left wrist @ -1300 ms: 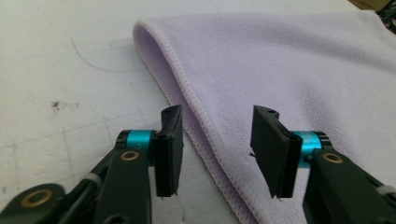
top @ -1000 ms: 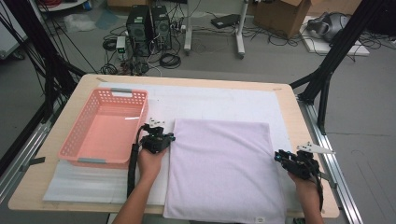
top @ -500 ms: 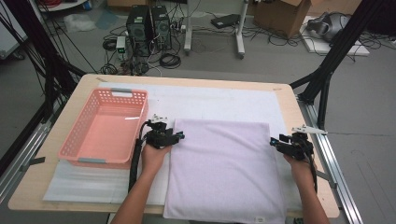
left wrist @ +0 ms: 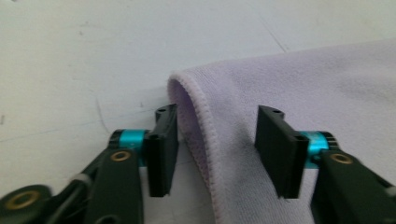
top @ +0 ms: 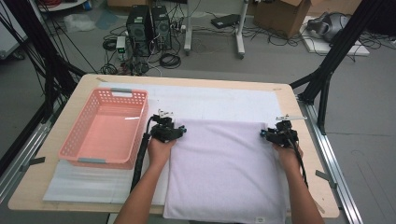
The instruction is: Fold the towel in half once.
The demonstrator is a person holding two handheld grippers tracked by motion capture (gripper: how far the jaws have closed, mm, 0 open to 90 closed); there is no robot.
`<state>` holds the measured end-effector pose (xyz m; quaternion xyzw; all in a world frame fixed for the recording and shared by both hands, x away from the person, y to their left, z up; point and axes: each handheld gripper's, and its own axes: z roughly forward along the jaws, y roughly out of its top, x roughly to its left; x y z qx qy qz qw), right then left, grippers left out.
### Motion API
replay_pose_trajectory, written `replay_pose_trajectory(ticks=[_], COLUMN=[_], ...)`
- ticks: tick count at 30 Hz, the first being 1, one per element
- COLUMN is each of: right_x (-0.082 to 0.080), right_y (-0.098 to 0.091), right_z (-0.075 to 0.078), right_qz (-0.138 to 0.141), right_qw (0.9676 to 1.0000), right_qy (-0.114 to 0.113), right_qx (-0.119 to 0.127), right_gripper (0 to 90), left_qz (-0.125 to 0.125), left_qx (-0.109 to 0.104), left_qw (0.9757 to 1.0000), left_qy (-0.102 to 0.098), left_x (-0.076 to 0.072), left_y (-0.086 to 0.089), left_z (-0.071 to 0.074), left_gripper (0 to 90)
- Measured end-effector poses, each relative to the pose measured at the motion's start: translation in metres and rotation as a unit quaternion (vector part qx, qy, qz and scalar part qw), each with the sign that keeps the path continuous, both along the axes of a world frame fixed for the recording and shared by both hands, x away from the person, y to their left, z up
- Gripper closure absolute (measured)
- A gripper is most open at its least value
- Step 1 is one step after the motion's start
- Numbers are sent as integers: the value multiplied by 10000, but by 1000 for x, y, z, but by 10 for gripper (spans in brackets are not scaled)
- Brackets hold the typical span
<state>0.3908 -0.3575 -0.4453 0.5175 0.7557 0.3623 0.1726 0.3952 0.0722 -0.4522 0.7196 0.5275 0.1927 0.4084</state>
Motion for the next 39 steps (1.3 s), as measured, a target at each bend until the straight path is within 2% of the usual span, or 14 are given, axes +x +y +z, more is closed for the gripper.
replay_pose_trajectory(ticks=[2,4,5,8,10,17,24,25,29,32,34,36,37,39], right_x=[-1,-1,-1,-1,-1,8,29,34,46,53,57,58,58,56], right_y=[0,-1,-3,-5,-7,-15,-14,-13,-12,-11,-8,-8,-10,-14], right_z=[-1,-1,-1,1,5,19,30,31,30,29,31,31,30,29], right_qz=[15,20,23,44,-29,-294,-325,-344,-446,-516,-513,-573,-659,-665], right_qw=[9998,9996,9994,9999,9996,9960,9930,9932,9929,9922,9928,9930,9927,9937], right_qy=[74,108,124,-30,-233,-826,-1133,-1110,-1103,-1119,-1063,-980,-898,-688], right_qx=[165,264,323,151,170,176,43,44,96,194,219,327,455,579], right_gripper=[845,857,861,867,869,870,869,868,868,868,847,702,623,562], left_qz=[-8,-250,-264,-168,-86,-106,-64,-81,-8,68,153,131,61,-119], left_qx=[83,75,127,-253,-378,-581,-667,-611,-728,-837,-902,-1146,-1116,-946], left_qw=[10000,9997,9996,9995,9992,9963,9956,9962,9943,9939,9942,9930,9935,9952], left_qy=[-35,-37,-57,116,-26,-629,-662,-611,-773,-716,-568,-269,-210,-207], left_x=[-1,-3,-4,0,1,17,42,46,55,57,57,56,55,50], left_y=[-1,-3,-4,3,5,2,4,4,3,6,7,11,11,9], left_z=[0,0,0,1,5,30,30,31,32,29,28,27,28,29], left_gripper=[667,843,846,860,863,863,863,863,862,860,828,657,619,587])
